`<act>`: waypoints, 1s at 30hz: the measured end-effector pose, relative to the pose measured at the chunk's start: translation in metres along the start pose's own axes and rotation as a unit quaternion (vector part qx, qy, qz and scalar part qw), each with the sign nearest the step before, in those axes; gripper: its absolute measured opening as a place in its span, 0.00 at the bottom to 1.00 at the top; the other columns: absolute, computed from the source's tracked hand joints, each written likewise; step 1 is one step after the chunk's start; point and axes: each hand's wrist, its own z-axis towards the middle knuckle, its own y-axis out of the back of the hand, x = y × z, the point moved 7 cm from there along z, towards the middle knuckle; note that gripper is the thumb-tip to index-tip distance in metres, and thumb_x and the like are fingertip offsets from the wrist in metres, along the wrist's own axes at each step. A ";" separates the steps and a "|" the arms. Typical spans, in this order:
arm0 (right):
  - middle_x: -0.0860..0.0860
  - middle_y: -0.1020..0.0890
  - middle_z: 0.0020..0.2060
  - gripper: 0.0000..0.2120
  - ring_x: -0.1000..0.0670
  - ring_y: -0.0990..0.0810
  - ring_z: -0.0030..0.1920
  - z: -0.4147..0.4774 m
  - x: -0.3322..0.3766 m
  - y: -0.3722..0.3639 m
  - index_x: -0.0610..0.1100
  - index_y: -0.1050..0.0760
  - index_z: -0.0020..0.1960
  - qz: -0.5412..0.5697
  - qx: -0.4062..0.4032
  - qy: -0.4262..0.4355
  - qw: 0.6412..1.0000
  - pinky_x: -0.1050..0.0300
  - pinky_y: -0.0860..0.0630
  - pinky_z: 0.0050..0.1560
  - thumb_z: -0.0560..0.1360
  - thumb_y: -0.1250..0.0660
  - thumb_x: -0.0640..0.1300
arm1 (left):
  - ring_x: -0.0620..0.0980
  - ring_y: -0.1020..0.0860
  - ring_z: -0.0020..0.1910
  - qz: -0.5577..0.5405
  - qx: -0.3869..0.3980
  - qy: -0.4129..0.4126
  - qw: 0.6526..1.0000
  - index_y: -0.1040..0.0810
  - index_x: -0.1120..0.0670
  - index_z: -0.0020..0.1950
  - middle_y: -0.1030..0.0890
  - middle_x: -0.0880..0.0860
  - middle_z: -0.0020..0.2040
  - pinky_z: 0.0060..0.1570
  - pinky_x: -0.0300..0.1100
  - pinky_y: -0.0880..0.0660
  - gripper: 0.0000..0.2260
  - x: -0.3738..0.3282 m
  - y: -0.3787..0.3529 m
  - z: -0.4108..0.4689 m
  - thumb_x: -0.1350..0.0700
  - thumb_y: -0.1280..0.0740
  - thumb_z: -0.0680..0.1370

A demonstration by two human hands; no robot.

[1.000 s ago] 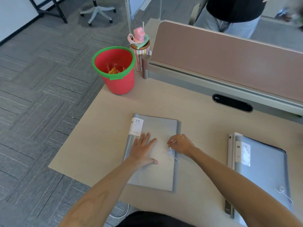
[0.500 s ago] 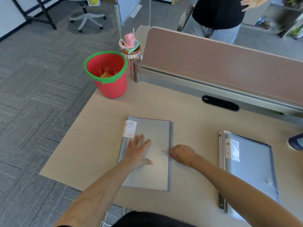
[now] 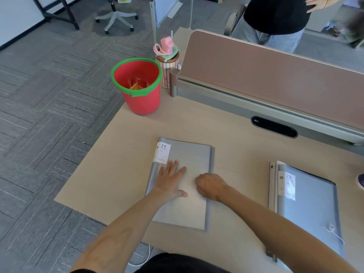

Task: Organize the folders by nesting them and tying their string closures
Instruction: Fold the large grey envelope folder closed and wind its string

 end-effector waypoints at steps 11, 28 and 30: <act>0.39 0.19 0.52 0.14 0.39 0.20 0.53 0.027 -0.011 0.012 0.35 0.25 0.53 -0.012 0.011 -0.056 0.998 0.52 0.31 0.42 0.78 0.45 0.42 | 0.55 0.63 0.79 -0.020 -0.009 0.001 1.000 0.52 0.45 0.79 0.61 0.53 0.80 0.76 0.55 0.60 0.47 0.003 -0.002 0.002 0.36 0.30 0.69; 0.46 0.19 0.42 0.05 0.44 0.19 0.44 0.000 -0.038 0.010 0.43 0.22 0.45 -0.028 -0.049 0.035 0.998 0.53 0.23 0.39 0.70 0.33 0.38 | 0.55 0.64 0.78 -0.015 -0.005 0.001 1.000 0.55 0.45 0.79 0.63 0.53 0.80 0.75 0.54 0.61 0.47 0.004 -0.004 0.004 0.34 0.31 0.69; 0.52 0.21 0.32 0.11 0.50 0.20 0.32 -0.004 -0.037 0.003 0.49 0.21 0.35 -0.080 -0.041 0.075 0.993 0.61 0.27 0.28 0.58 0.22 0.40 | 0.55 0.64 0.78 -0.013 -0.004 0.001 1.000 0.55 0.45 0.79 0.63 0.53 0.80 0.75 0.54 0.61 0.47 0.004 -0.004 0.005 0.34 0.31 0.70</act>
